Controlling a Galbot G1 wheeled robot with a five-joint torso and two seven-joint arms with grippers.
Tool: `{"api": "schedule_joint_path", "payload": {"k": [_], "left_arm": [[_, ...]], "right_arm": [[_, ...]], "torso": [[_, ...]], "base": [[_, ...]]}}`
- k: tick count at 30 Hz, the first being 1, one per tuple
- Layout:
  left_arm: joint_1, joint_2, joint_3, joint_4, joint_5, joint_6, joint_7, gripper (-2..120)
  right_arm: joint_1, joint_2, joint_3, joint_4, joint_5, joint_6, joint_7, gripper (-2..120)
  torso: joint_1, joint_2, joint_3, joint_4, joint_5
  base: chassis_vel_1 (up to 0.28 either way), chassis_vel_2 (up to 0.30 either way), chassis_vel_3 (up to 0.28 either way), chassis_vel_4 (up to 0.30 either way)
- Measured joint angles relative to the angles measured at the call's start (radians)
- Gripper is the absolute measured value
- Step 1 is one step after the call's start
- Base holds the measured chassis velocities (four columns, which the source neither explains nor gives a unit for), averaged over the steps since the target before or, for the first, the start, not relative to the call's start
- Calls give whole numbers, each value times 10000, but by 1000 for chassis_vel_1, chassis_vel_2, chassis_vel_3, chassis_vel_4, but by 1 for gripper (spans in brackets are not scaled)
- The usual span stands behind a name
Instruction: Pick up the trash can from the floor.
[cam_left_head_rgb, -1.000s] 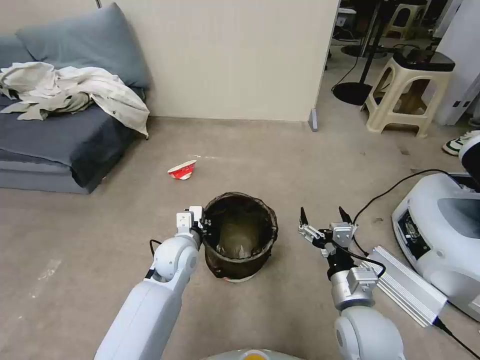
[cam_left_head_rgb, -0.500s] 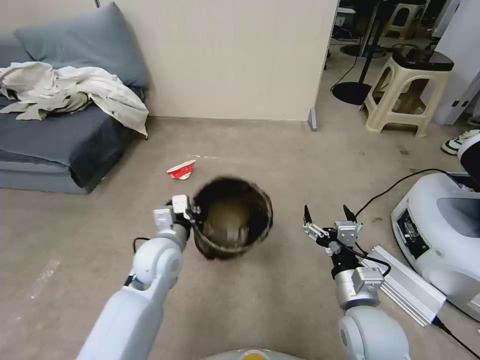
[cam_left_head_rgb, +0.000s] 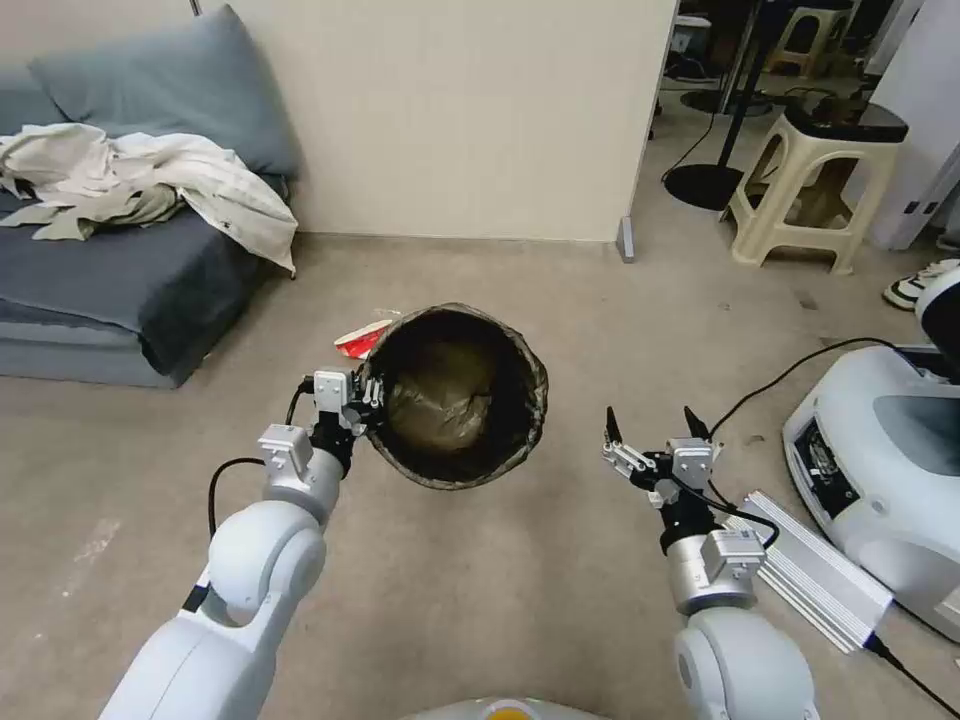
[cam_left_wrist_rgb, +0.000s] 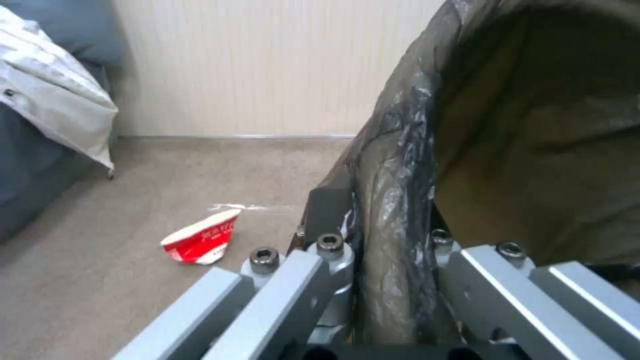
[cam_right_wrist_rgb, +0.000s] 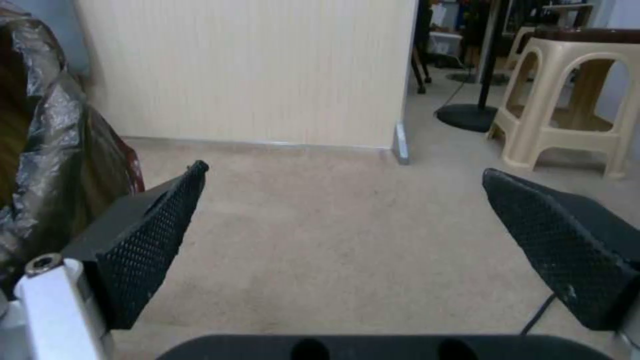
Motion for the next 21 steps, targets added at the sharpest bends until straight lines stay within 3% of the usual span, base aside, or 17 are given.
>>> {"api": "schedule_joint_path", "payload": {"k": [21], "left_arm": [[73,-129,22,-328,-62,370,-178,3]], "right_arm": [[-97,18,8,158,-31,-51,19,100]], "torso": [[0,0,0,0,1]], "base": [[0,0,0,0]]}}
